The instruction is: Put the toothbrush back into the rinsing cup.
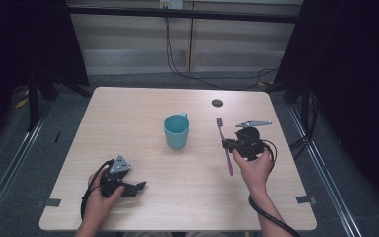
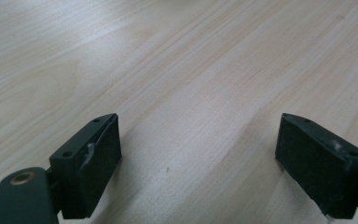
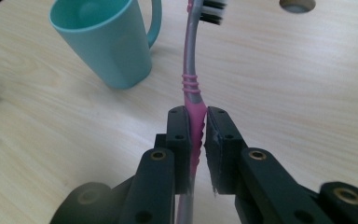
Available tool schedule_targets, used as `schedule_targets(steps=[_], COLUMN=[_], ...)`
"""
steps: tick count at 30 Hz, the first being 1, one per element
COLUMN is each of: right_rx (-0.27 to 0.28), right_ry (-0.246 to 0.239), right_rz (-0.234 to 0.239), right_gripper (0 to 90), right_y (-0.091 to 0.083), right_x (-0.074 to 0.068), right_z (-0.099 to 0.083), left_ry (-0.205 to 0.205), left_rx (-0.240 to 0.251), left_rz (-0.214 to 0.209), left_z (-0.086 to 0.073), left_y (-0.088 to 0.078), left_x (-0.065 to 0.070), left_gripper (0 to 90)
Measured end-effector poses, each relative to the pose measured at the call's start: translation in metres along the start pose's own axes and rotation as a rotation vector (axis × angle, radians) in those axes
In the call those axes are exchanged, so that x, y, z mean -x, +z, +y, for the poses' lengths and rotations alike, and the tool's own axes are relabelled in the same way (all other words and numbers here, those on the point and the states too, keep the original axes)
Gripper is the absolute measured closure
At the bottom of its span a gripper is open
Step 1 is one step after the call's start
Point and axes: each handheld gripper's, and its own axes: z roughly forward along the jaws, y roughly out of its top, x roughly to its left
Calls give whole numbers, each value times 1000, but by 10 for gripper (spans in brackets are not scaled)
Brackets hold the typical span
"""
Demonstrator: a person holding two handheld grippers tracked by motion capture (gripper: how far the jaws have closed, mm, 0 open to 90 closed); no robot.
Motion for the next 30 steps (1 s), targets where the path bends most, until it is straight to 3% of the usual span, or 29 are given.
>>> schedule_targets(steps=[9, 30], right_rx=[61, 188], right_ry=[-32, 0], right_rz=[-12, 18], right_gripper=[810, 810], right_y=[-3, -8], right_x=[-8, -15], right_z=[7, 24], left_ry=[0, 4], left_rx=[-1, -1], left_rz=[1, 1], left_z=[0, 0], left_y=[0, 0], left_x=[0, 0], left_gripper=[137, 136])
